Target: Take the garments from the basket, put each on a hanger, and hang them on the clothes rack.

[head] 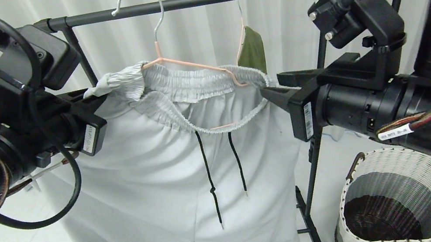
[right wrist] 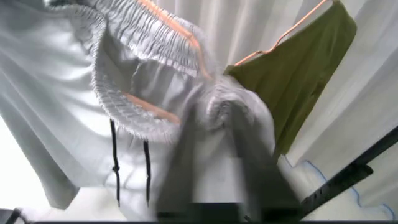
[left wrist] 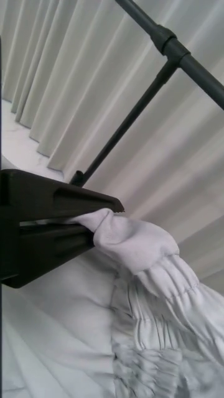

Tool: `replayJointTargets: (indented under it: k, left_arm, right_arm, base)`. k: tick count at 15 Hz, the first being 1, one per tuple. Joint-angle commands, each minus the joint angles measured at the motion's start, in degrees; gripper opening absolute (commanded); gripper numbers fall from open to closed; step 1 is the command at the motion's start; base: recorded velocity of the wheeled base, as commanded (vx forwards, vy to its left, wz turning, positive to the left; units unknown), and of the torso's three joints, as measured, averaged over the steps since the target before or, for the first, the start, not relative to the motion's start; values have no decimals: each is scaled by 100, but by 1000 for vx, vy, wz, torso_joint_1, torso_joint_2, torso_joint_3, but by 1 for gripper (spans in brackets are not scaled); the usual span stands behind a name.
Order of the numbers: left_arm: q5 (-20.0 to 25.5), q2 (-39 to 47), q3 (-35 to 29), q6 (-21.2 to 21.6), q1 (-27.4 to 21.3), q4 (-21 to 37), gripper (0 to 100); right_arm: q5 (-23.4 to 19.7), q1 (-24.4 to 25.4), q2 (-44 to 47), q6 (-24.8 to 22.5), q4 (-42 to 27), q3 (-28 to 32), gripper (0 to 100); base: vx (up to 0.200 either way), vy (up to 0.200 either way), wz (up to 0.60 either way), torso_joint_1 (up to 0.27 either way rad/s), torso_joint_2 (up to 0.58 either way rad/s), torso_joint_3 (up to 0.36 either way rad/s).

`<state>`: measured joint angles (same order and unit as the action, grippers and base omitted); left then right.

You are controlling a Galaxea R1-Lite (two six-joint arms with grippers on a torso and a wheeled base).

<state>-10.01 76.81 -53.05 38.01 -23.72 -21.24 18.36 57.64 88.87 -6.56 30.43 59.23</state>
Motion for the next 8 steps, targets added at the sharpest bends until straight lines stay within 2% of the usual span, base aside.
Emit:
replayJointTargets:
  k: [1,3,7,8]
  left_arm:
    - [43,-79,58,-13,-27,-3,0]
    - [254,-96,102,-4,-18,-3,0]
    - [755,-70,120,-4,-133,-3,0]
    - [755,-70,120,-4,-133,-3,0]
  right_arm:
    - [-96,-112,-212,-3,-81,27,100]
    - [-588,-253,-397,-12,-336,71,100]
    - [-2135,-271,-634,-30,-1575,563,100]
    - [-2135,-271,-634,-30,-1575,563,100]
  base:
    - [0,0,0,0,0,0]
    - [0,0,0,0,0,0]
    - [0,0,0,0,0,0]
    - [0,0,0,0,0,0]
